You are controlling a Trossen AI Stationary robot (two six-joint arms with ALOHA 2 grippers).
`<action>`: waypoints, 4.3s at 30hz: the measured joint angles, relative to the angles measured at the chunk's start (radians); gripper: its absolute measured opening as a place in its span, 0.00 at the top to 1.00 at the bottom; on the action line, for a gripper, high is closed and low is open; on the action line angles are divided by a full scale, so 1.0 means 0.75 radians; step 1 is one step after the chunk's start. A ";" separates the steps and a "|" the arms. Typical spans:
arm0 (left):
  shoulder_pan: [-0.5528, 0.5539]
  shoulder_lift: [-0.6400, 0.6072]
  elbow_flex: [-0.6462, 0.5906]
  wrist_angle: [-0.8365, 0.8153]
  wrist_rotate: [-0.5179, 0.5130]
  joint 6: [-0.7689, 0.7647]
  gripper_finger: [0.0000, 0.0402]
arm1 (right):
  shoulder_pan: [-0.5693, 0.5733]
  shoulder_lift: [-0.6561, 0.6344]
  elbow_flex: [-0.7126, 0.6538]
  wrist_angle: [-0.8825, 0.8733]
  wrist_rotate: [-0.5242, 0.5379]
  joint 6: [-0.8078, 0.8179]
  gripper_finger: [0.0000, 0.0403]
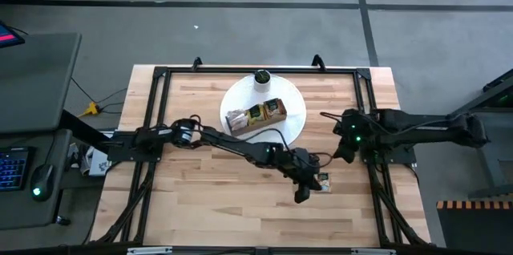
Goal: Pick & Place Tea
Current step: Put the brown tea bag into the right section of the wooden organizer
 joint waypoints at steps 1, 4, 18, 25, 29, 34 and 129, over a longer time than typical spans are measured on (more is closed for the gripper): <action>0.000 0.016 -0.006 -0.026 -0.001 -0.003 1.00 | -0.015 0.020 -0.014 0.021 -0.002 -0.004 1.00; -0.011 0.038 -0.013 -0.043 -0.010 -0.010 1.00 | -0.047 0.080 -0.025 0.058 -0.025 -0.032 1.00; -0.048 0.152 0.015 0.106 -0.117 -0.025 1.00 | -0.079 0.277 -0.024 0.179 -0.095 -0.102 1.00; -0.052 0.142 0.020 0.126 -0.272 0.067 1.00 | -0.079 0.292 -0.024 0.195 -0.096 -0.099 1.00; -0.052 0.143 0.020 0.139 -0.357 0.152 1.00 | -0.079 0.292 -0.024 0.195 -0.095 -0.089 1.00; -0.053 0.143 0.020 0.138 -0.362 0.227 1.00 | -0.079 0.292 -0.024 0.195 -0.095 -0.077 1.00; -0.036 0.372 0.163 -0.111 -0.350 0.134 1.00 | 0.763 0.289 -0.416 1.006 0.565 1.239 0.41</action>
